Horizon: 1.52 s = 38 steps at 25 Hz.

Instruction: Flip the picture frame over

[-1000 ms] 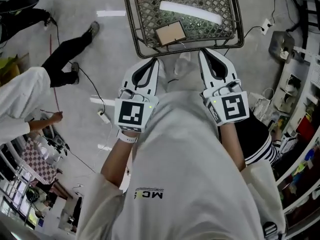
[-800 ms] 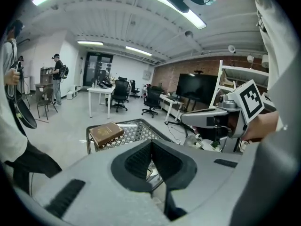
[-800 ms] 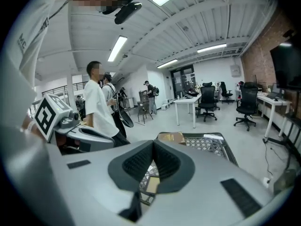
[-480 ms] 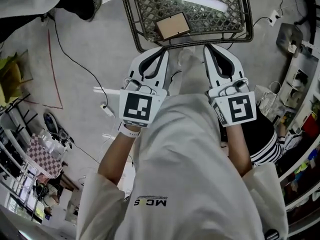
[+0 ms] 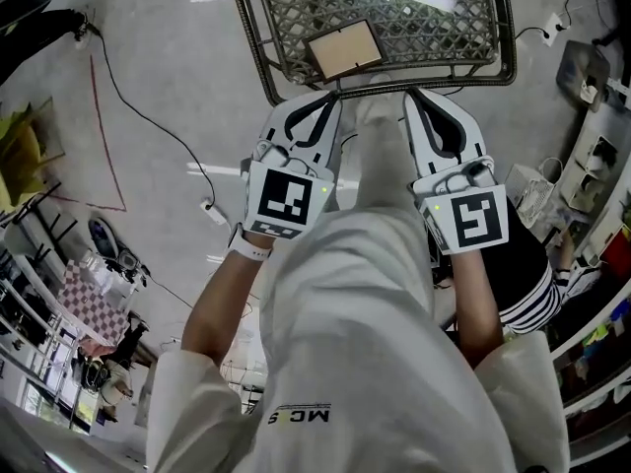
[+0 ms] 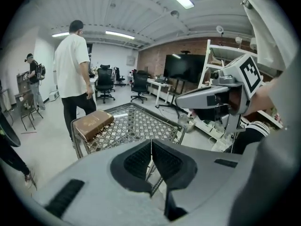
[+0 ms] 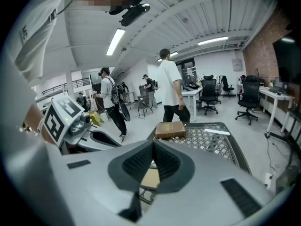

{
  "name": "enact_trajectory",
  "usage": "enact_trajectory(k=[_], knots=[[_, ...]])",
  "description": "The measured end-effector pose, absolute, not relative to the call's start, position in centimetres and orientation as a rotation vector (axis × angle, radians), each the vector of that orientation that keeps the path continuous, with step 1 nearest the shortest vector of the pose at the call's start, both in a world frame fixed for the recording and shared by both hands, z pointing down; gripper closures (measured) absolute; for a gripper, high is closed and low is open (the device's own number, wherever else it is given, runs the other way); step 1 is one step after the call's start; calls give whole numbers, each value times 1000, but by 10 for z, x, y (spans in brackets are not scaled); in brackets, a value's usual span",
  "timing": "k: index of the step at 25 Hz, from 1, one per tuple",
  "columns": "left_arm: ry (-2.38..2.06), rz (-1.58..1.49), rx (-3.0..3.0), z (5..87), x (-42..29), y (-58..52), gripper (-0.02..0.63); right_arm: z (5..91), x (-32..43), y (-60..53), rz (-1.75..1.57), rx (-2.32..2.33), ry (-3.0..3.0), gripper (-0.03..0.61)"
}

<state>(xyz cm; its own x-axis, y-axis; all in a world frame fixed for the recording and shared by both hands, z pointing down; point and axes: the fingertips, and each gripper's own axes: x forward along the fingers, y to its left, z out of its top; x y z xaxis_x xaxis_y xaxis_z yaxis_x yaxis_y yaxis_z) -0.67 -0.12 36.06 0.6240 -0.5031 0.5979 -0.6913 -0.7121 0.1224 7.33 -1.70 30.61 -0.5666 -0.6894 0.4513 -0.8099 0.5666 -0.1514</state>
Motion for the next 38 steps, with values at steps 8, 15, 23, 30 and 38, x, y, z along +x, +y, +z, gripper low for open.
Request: enact_trajectory(k=[8,15,23,30,38], knots=[[-870,872,2526,411,-2,5,588,339,65,-14,543,1203,-2457,561],[-782,975,2565,449,4,9,588,360,66,-15,581,1233,-2445,561],[-705,1075,2579,493,8,11,586,381,68,-13,601,1222,-2425,561],[-662,1145,2529,529,7,10,522,391,69,-16,644,1232,-2418,561],[-612,1266,2505,559,7,12,522,394,68,-15,655,1203,-2422,561]])
